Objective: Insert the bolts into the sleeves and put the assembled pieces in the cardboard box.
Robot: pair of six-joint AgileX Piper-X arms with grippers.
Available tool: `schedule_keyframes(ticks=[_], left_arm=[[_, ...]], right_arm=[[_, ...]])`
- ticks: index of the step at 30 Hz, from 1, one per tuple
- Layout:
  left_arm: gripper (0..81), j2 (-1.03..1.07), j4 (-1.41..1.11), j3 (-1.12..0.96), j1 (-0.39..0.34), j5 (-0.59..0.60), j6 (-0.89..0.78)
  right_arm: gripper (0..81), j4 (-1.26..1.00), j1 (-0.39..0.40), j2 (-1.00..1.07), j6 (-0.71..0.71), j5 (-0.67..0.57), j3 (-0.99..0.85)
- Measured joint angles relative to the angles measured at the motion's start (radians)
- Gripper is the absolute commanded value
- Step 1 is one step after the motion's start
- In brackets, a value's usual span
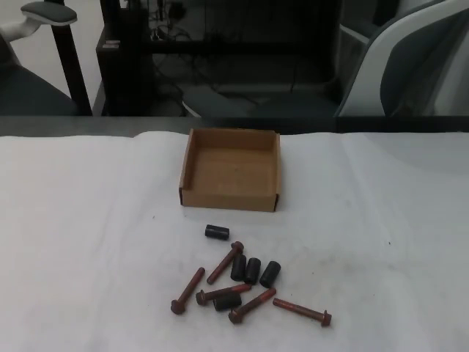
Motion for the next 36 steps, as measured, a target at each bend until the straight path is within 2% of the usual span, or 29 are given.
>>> schedule_keyframes(ticks=[29, 33, 36], left_arm=[[1.7, 0.000, 0.000, 0.000, 0.000, 0.002, 0.001], [1.7, 0.000, 0.000, 0.000, 0.000, 0.001, -0.035], [1.7, 0.000, -0.002, 0.000, 0.000, 0.001, -0.109]], right_arm=[[60.2, 0.000, 0.000, 0.000, 0.000, 0.000, 0.000], [60.2, -0.007, 0.000, 0.000, 0.000, 0.000, 0.000], [60.2, -0.032, 0.000, 0.000, 0.068, -0.019, 0.000]])
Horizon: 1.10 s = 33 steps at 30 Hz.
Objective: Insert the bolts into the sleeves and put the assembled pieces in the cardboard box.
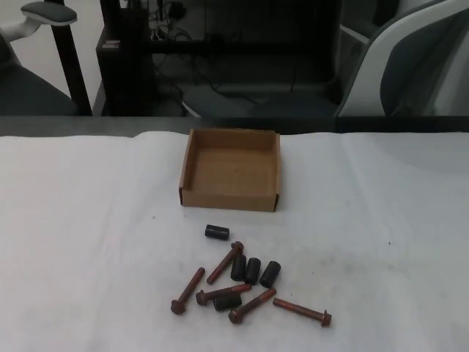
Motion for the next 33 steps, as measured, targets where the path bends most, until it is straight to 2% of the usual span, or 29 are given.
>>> schedule_keyframes(ticks=[8, 17, 19, 20, 22, 24, 26, 33], left_arm=[[1.7, 0.000, -0.039, 0.000, 0.000, -0.006, -0.076], [1.4, 0.000, -0.040, 0.000, 0.000, -0.008, -0.097], [13.3, 0.000, -0.040, 0.000, 0.000, -0.008, -0.114], [23.8, 0.000, -0.045, 0.000, 0.000, -0.001, -0.126], [40.2, 0.000, -0.069, 0.000, 0.000, 0.039, -0.137], [51.8, 0.000, -0.116, 0.000, 0.000, 0.086, -0.147], [53.8, 0.000, -0.155, 0.000, 0.000, 0.110, -0.158], [48.7, 0.000, -0.169, -0.005, 0.000, 0.119, -0.157]], right_arm=[[60.2, -0.005, 0.000, 0.000, 0.188, -0.027, 0.000], [60.2, -0.005, 0.000, 0.000, 0.227, -0.034, 0.000], [60.2, -0.005, 0.000, 0.000, 0.227, -0.036, 0.000], [60.2, -0.005, 0.000, 0.000, 0.229, -0.047, 0.000], [60.2, -0.006, 0.000, 0.000, 0.234, -0.108, 0.000], [60.2, -0.006, 0.000, 0.000, 0.254, -0.176, 0.000], [60.2, -0.006, 0.000, 0.000, 0.296, -0.232, 0.000], [60.2, 0.009, 0.000, 0.009, 0.434, -0.295, -0.040]])
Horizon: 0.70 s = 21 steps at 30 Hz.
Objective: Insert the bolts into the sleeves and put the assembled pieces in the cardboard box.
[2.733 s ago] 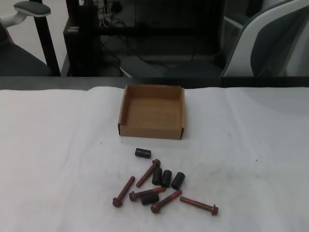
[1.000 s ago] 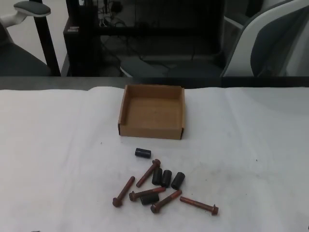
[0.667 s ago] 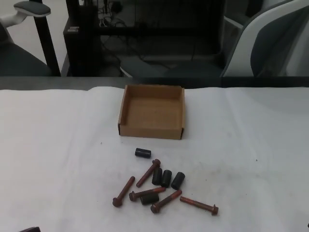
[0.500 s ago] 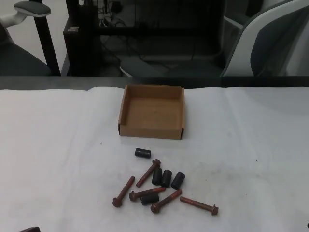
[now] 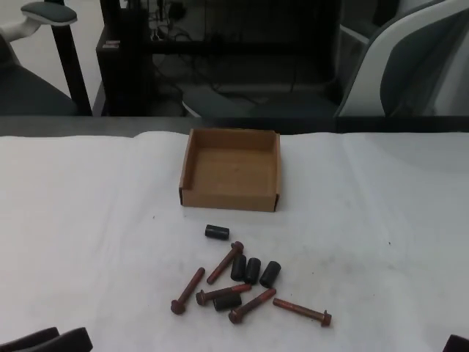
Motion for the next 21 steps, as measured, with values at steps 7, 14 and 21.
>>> schedule_keyframes(ticks=[7, 14, 21], left_arm=[[48.7, 0.000, 0.014, -0.026, 0.000, 0.000, 0.028], [48.7, 0.086, -0.004, -0.075, 0.000, 0.006, 0.065], [48.7, 0.257, -0.086, -0.167, 0.000, 0.015, 0.147]], right_arm=[[57.8, -0.007, 0.000, 0.191, 0.151, -0.107, -0.081], [49.7, -0.081, 0.091, 0.534, 0.253, -0.157, -0.207], [49.7, -0.158, 0.281, 0.933, 0.417, -0.126, -0.414]])
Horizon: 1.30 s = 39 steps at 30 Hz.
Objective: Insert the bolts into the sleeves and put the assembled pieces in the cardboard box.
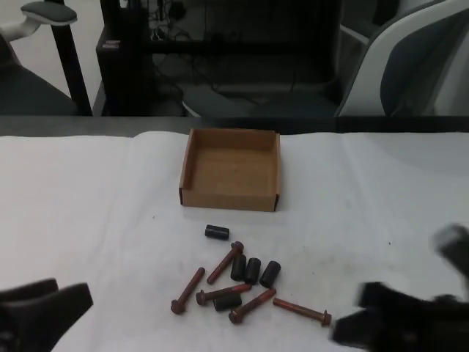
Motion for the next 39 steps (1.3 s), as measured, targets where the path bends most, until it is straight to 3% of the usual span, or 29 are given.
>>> schedule_keyframes(ticks=[6, 14, 17, 20, 22, 31, 39], left_arm=[[48.7, 0.187, -0.005, -0.140, 0.000, 0.039, 0.129], [48.7, 0.324, -0.013, -0.284, 0.000, 0.078, 0.216], [48.7, 0.336, -0.013, -0.313, 0.000, 0.090, 0.228], [48.7, 0.336, -0.016, -0.323, 0.000, 0.092, 0.235], [48.7, 0.336, -0.014, -0.324, 0.000, 0.095, 0.243], [48.7, 0.336, -0.010, -0.324, 0.000, 0.112, 0.253], [48.7, 0.336, -0.010, -0.324, 0.000, 0.112, 0.254]], right_arm=[[49.7, -0.005, 0.100, 0.324, 0.067, 0.049, -0.195], [49.7, -0.001, 0.084, 0.605, 0.259, 0.079, -0.376], [48.2, 0.001, 0.083, 0.627, 0.386, 0.140, -0.399], [33.9, 0.004, 0.074, 0.627, 0.490, 0.195, -0.405], [28.8, 0.012, 0.059, 0.627, 0.538, 0.210, -0.407], [28.7, 0.032, -0.024, 0.635, 0.607, 0.220, -0.407], [28.7, 0.032, -0.037, 0.686, 0.637, 0.187, -0.407]])
